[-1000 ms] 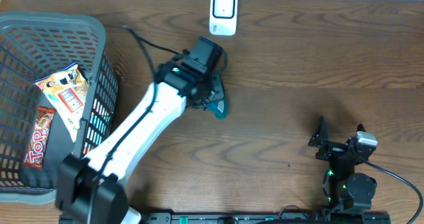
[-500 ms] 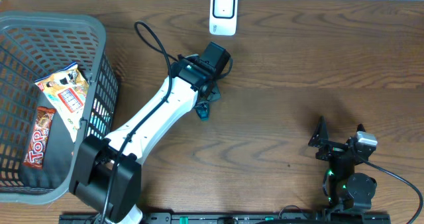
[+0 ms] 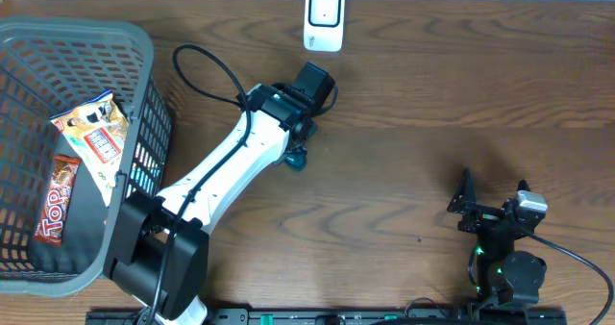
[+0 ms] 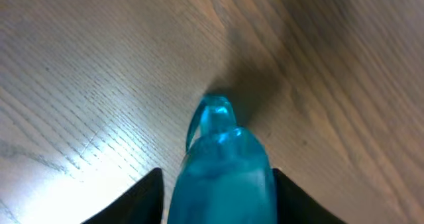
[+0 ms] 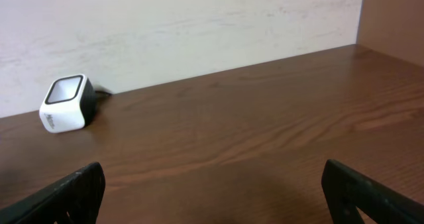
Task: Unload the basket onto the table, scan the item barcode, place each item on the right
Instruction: 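Lift the bottle out and carry it toward the white scanner, then set the bottle upright on the table and release it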
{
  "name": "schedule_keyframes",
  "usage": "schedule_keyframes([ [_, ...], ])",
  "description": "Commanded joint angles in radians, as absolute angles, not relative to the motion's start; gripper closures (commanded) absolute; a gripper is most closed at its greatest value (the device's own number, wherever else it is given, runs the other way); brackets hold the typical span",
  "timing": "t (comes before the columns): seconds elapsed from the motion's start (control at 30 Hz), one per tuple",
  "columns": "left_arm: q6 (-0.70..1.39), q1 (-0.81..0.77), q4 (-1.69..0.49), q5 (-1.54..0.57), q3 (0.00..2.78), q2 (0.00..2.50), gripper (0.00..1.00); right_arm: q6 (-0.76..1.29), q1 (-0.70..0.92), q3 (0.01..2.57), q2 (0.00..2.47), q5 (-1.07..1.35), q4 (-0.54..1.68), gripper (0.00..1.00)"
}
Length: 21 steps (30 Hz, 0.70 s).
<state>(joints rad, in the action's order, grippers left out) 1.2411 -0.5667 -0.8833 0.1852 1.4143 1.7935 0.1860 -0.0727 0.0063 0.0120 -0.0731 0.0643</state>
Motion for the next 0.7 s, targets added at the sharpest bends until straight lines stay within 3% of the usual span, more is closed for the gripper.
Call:
schedule_keyframes([
  [0.0,1.277,-0.568,-0.89,0.23,1.437,1.796,0.47,0.175,-0.071,0.006,0.007,-0.068,0.069,0.01],
  [0.3,1.277,-0.568,-0.889,0.23,1.437,1.796,0.31,0.175,-0.071,0.006,0.007,-0.068,0.069,0.01],
  [0.37,1.277,-0.568,-0.888,0.235,1.437,1.796,0.21,0.175,-0.071,0.006,0.007,-0.068,0.069,0.01],
  [0.43,1.277,-0.568,-0.884,0.255,1.437,1.796,0.01,0.175,-0.071,0.006,0.007,-0.068,0.069,0.01],
  [0.67,1.167,-0.56,-0.847,0.266,1.454,1.785,0.02,0.175,-0.071,0.006,0.007,-0.068,0.069,0.01],
])
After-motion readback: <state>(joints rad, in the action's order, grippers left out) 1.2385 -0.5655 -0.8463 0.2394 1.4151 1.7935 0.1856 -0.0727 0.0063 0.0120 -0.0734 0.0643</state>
